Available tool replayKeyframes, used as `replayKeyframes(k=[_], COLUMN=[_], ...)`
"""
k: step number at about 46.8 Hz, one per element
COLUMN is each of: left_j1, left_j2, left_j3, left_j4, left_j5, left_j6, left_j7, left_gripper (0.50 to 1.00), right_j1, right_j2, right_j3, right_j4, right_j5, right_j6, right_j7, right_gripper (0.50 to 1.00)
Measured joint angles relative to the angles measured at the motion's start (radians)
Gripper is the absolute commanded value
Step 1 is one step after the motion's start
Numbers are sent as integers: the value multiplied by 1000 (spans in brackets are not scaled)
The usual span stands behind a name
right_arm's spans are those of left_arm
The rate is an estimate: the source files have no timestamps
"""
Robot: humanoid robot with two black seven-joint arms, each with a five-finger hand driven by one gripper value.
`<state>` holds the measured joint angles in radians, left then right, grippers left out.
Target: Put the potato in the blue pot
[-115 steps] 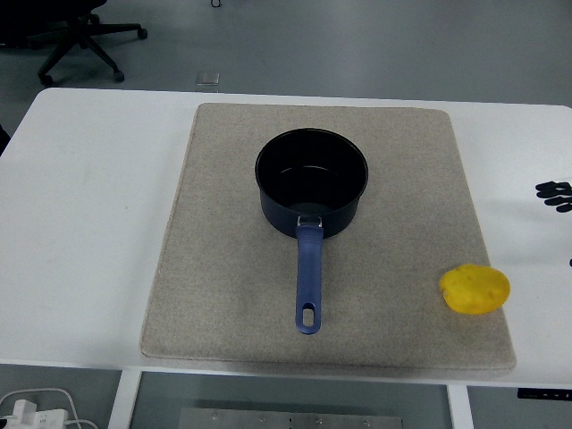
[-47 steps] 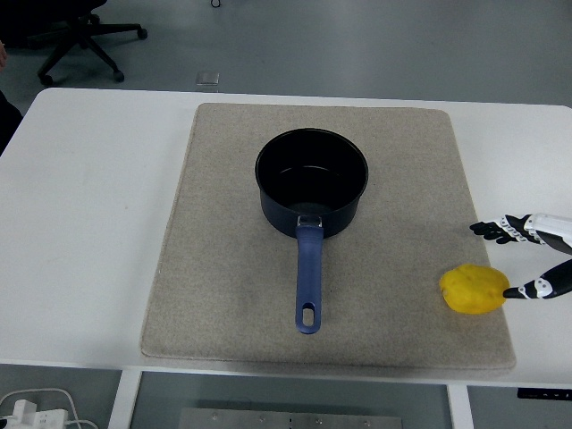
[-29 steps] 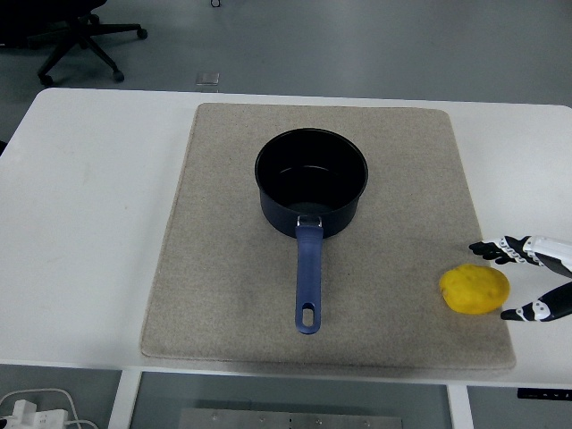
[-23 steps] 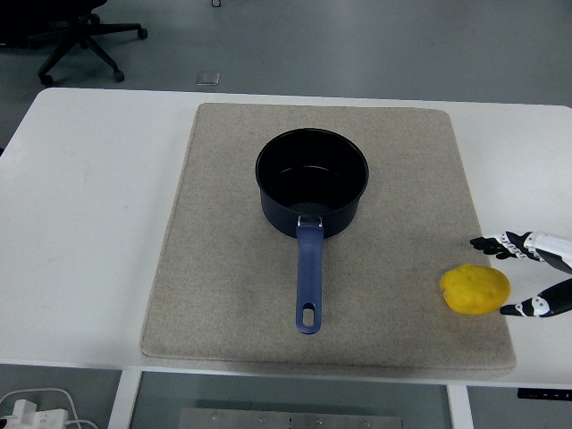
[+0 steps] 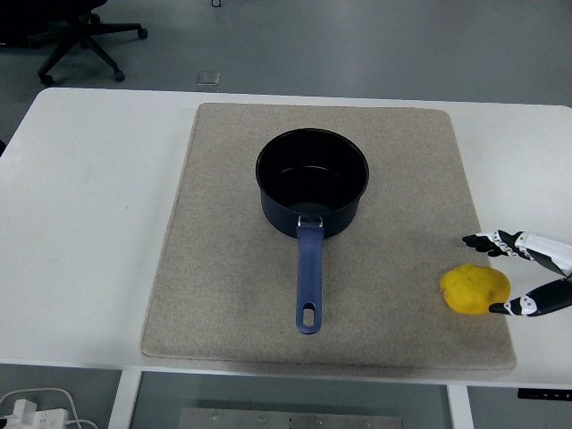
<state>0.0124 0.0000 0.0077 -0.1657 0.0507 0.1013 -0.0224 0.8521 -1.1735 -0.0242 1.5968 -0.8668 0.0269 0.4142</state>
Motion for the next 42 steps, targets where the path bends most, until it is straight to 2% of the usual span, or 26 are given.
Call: replayKeyframes(k=[31, 42], left_j1=[0, 0], left_j2=[0, 0], left_j3=[0, 0], left_j4=[0, 0], left_j5=[0, 0], left_j6=[0, 0], left_j7=[0, 0], left_gripper=[996, 996], right_j1=[-34, -52], right_j2=[36, 55], right_j3=[3, 5], right_j4=[0, 0], right_j5=[-3, -4], right_j6=[-47, -57], right_j7=[32, 73], right_gripper=[932, 932])
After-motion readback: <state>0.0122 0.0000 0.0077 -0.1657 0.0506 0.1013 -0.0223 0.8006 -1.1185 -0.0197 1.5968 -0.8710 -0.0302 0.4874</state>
